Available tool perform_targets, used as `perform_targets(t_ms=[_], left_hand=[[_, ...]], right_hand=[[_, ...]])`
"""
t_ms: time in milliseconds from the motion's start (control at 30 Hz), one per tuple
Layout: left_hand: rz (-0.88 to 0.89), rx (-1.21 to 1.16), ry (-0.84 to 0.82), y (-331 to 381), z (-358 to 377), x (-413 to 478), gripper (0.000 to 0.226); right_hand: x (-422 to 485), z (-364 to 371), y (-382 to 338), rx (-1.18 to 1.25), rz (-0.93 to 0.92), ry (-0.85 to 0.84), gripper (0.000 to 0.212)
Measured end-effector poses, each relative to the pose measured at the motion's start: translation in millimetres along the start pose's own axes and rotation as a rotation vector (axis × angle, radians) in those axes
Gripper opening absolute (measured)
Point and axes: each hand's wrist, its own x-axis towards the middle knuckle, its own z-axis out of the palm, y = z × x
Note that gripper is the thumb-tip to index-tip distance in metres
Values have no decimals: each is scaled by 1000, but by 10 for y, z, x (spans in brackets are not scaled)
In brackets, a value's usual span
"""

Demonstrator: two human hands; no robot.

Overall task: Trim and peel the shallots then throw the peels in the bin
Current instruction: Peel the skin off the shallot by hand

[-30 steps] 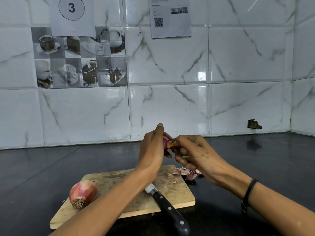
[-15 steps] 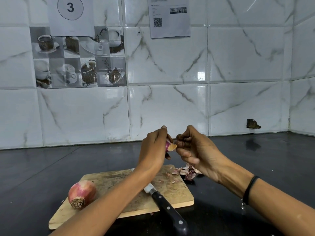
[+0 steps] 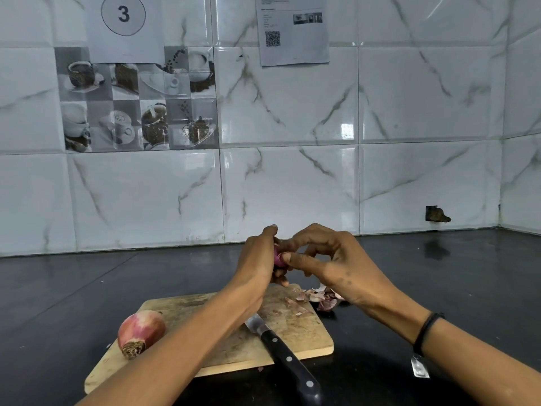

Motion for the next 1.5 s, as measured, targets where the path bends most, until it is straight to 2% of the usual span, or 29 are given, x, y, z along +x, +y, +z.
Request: perform_targets(t_ms=[133, 267, 333, 433, 533, 667, 733, 900, 1133, 1200, 1267, 1367, 1500], left_hand=[[23, 0, -50, 8, 1, -7, 43], [23, -45, -146, -13, -6, -27, 51], [-14, -118, -213, -18, -19, -23, 48], [-60, -216, -270, -7, -24, -38, 37], [-68, -305, -275, 23, -13, -82, 33], [-75, -362, -257, 44, -31, -73, 38], [-78, -352, -246, 39, -42, -63, 44], [-89, -365, -190, 38, -31, -51, 53], [-105, -293, -143, 68, -35, -115, 67], [-100, -259, -90, 70, -37, -111, 65], [-103, -238, -42, 75, -50, -97, 51], [-107, -241, -35, 90, -66, -89, 45], [-158, -335, -20, 84, -74, -66, 48]], right_hand=[[-13, 23, 3, 98, 16, 63, 8], [39, -65, 40, 314, 155, 289, 9], [42, -151, 67, 230, 180, 308, 7], [0, -164, 84, 3, 197, 243, 15], [-13, -151, 133, -244, 192, 230, 27], [-12, -201, 208, -514, 234, 188, 40], [-6, -216, 210, -586, 232, 187, 37], [12, -280, 242, -570, 216, 143, 12], [-49, -101, -34, -288, -127, 138, 6], [-66, -62, -70, -342, -246, 103, 10], [-71, -43, -44, -430, -343, 45, 20], [-66, -21, 19, -512, -439, 23, 32], [-54, -30, 72, -526, -558, 94, 27]])
